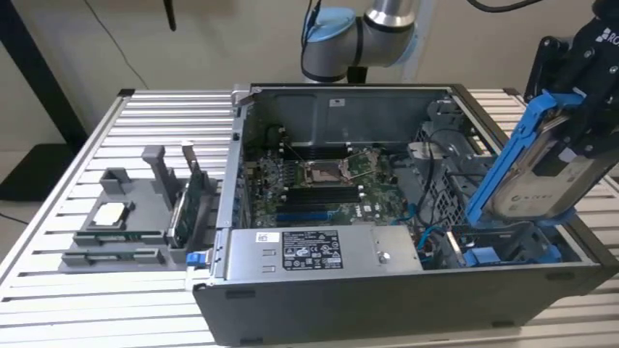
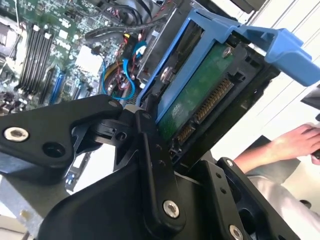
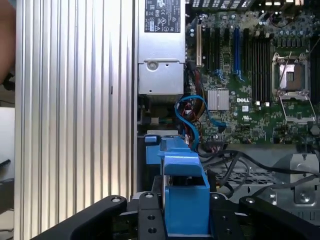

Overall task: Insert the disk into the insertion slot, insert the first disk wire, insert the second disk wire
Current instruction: 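Insert the disk into the insertion slot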

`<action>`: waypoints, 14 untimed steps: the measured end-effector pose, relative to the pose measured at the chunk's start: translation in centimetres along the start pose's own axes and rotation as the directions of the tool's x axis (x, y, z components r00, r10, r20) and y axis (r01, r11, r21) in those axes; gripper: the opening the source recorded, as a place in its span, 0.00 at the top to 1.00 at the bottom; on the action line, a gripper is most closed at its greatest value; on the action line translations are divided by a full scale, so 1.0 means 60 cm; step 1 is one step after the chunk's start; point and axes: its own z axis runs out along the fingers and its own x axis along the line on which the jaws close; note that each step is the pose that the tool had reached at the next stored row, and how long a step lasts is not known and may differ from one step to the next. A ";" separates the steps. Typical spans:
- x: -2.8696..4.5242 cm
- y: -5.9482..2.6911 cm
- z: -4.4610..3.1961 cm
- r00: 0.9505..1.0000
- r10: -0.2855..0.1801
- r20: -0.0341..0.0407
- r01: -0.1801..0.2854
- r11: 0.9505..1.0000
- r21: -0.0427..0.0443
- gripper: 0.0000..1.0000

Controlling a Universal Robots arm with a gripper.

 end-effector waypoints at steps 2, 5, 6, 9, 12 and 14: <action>0.005 0.000 -0.001 1.000 0.000 -0.001 0.000 1.000 -0.011 0.67; 0.008 0.000 0.000 1.000 0.003 -0.002 -0.003 0.999 -0.035 0.67; 0.009 -0.001 0.003 1.000 0.006 -0.003 -0.006 0.999 -0.040 0.67; 0.009 -0.004 0.011 1.000 0.006 -0.004 -0.006 0.999 -0.040 0.67; 0.009 -0.007 0.020 1.000 0.006 -0.004 -0.007 0.999 -0.040 0.67; 0.009 -0.009 0.026 1.000 0.006 -0.004 -0.007 0.999 -0.040 0.67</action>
